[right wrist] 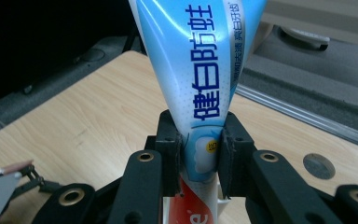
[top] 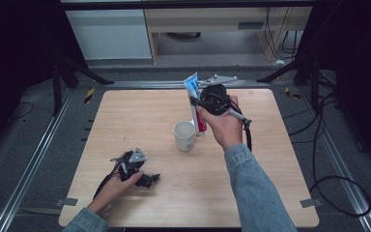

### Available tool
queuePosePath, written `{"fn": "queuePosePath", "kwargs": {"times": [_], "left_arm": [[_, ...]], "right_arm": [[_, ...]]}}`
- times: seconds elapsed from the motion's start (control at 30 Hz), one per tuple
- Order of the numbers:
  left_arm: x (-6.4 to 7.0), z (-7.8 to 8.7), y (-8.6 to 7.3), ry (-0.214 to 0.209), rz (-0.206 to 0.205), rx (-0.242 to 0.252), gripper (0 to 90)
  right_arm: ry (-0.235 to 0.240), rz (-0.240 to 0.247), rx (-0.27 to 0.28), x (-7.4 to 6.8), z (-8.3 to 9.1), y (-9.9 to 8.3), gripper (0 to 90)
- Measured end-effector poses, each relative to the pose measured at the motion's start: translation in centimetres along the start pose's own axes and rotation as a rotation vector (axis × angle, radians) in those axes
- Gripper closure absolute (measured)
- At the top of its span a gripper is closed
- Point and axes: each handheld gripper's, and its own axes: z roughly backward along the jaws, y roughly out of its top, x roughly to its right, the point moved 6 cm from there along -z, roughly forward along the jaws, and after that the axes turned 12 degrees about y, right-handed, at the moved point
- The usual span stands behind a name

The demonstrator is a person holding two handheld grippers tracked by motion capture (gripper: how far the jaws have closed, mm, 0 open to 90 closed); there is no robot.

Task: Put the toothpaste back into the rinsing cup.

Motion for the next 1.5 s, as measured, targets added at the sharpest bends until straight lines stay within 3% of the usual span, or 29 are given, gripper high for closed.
{"fn": "queuePosePath", "kwargs": {"times": [1.5], "left_arm": [[0.0,0.0,0.0,0.0,0.001,0.0,0.0]], "right_arm": [[-0.057,0.008,0.161,-0.2,-2.3,1.9,72.8]]}}
